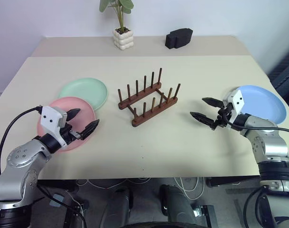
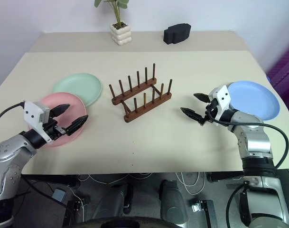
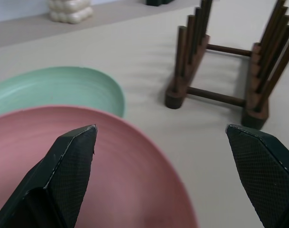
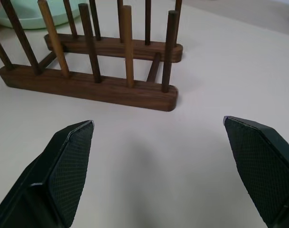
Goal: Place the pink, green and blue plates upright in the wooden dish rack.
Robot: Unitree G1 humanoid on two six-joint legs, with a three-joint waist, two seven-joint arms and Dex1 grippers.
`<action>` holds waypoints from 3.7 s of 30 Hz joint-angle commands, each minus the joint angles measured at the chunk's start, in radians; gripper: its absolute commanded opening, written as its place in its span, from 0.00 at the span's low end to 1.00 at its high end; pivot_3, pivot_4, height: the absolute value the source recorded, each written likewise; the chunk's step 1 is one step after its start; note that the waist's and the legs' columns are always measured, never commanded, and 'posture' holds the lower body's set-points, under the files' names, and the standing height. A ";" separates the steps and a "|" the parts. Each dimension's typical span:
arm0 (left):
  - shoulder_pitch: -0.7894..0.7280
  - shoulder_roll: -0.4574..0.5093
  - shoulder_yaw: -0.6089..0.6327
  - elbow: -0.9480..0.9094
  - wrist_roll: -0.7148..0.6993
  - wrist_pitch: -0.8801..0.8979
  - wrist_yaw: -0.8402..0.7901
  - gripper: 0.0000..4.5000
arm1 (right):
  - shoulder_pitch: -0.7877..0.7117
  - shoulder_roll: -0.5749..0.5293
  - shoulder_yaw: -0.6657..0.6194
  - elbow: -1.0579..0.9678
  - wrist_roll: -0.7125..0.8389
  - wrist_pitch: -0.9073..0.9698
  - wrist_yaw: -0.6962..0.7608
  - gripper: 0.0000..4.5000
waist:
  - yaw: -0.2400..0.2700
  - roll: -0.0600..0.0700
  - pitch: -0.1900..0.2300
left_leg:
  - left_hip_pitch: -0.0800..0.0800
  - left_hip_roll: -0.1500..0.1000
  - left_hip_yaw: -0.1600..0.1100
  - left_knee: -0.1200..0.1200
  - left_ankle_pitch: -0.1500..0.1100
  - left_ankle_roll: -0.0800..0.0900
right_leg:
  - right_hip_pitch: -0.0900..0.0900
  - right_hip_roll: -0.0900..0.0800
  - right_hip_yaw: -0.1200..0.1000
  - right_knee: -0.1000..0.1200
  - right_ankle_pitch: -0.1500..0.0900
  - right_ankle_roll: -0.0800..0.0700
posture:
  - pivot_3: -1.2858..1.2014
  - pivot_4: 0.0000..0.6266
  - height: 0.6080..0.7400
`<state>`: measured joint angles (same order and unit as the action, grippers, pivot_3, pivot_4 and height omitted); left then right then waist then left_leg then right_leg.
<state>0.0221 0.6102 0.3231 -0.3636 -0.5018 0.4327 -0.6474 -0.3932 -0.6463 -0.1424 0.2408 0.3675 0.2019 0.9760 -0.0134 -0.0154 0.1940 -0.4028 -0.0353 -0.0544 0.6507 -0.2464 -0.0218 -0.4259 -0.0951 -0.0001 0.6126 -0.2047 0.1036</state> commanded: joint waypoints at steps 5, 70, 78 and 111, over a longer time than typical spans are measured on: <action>-0.083 0.076 -0.121 -0.034 -0.035 0.075 -0.117 1.00 | 0.060 0.015 -0.025 -0.148 0.045 0.028 -0.022 0.99 | 0.003 0.000 0.000 | -0.001 0.000 0.000 0.000 0.000 0.000 | 0.000 0.000 0.000 0.000 0.000 0.000 | 0.52 0.24 0.97; -0.791 -0.242 -0.673 0.806 0.397 -0.314 -0.507 0.17 | 0.500 -0.081 -0.141 -0.461 0.011 0.088 -0.151 1.00 | 0.023 0.000 0.000 | -0.002 -0.002 -0.001 0.003 0.000 0.000 | 0.000 0.000 0.000 0.000 0.001 0.004 | 0.52 0.24 0.97; -0.819 -0.260 -0.672 0.880 0.424 -0.381 -0.553 0.17 | 0.510 -0.080 -0.140 -0.469 0.012 0.083 -0.159 1.00 | 0.026 0.000 0.000 | -0.003 -0.002 -0.001 0.003 0.000 0.000 | 0.000 0.000 0.000 0.000 0.001 0.004 | 0.52 0.24 0.97; -0.554 -0.154 -0.704 0.318 0.416 0.009 -0.410 0.01 | 0.425 -0.096 -0.011 -0.443 -0.057 0.118 -0.124 0.00 | 0.025 0.000 0.000 | -0.003 -0.001 -0.002 0.005 0.000 0.001 | 0.000 0.000 0.000 0.001 0.000 0.002 | 0.52 0.24 0.97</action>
<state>-0.5400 0.4641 -0.3611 -0.0205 -0.1123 0.4636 -1.0816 0.0493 -0.7447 -0.1549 -0.1911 0.3254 0.3210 0.8675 0.0115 -0.0151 0.1935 -0.4059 -0.0367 -0.0564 0.6557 -0.2467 -0.0209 -0.4255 -0.0949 -0.0005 0.6134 -0.2050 0.1056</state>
